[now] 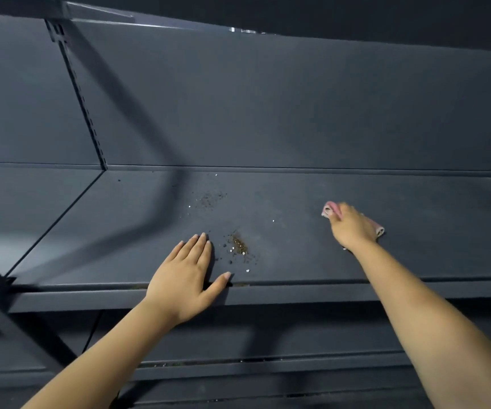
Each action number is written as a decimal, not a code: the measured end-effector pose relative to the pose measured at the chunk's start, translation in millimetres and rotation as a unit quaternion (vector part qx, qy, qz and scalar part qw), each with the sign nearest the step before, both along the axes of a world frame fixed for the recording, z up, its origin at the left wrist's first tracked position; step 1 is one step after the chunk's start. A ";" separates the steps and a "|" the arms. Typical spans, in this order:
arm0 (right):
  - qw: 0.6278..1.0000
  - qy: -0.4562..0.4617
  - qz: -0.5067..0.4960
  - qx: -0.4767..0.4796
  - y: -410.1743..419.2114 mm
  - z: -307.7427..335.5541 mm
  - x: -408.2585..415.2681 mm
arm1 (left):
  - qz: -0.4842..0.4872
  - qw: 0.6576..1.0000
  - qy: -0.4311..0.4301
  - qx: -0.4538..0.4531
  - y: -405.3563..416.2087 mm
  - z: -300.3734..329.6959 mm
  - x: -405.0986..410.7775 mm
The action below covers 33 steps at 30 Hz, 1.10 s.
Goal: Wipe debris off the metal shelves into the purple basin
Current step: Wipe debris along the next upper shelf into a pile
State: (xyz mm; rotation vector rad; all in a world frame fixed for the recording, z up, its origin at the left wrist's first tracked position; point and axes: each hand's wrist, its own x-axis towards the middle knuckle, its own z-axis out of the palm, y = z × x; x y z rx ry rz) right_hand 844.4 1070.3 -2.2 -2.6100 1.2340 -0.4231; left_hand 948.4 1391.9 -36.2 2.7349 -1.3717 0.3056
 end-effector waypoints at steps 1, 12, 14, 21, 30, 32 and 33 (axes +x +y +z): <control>1.000 -0.002 0.029 0.000 10.8 2.1 10.8 | 0.001 1.000 0.002 0.002 -0.1 1.8 -1.2; 0.929 -0.025 0.354 0.105 129.7 0.1 79.9 | -0.016 1.000 -0.022 -0.014 -2.5 5.6 -1.7; 0.926 -0.069 0.344 0.139 114.7 2.5 71.1 | -0.026 1.000 -0.001 -0.015 2.1 6.3 2.0; 0.994 -0.064 0.077 0.034 -22.3 2.9 37.3 | -0.009 1.000 -0.002 -0.024 23.1 10.1 21.3; 0.995 0.005 0.099 0.006 -39.5 0.9 85.1 | 0.020 1.000 0.003 -0.003 21.9 8.0 20.0; 0.986 0.004 0.167 0.013 -7.6 3.4 103.8 | 0.020 1.000 0.006 -0.009 21.4 7.4 19.4; 0.978 0.003 0.209 0.019 12.1 4.7 111.5 | 0.019 1.000 0.005 -0.011 21.5 7.7 19.4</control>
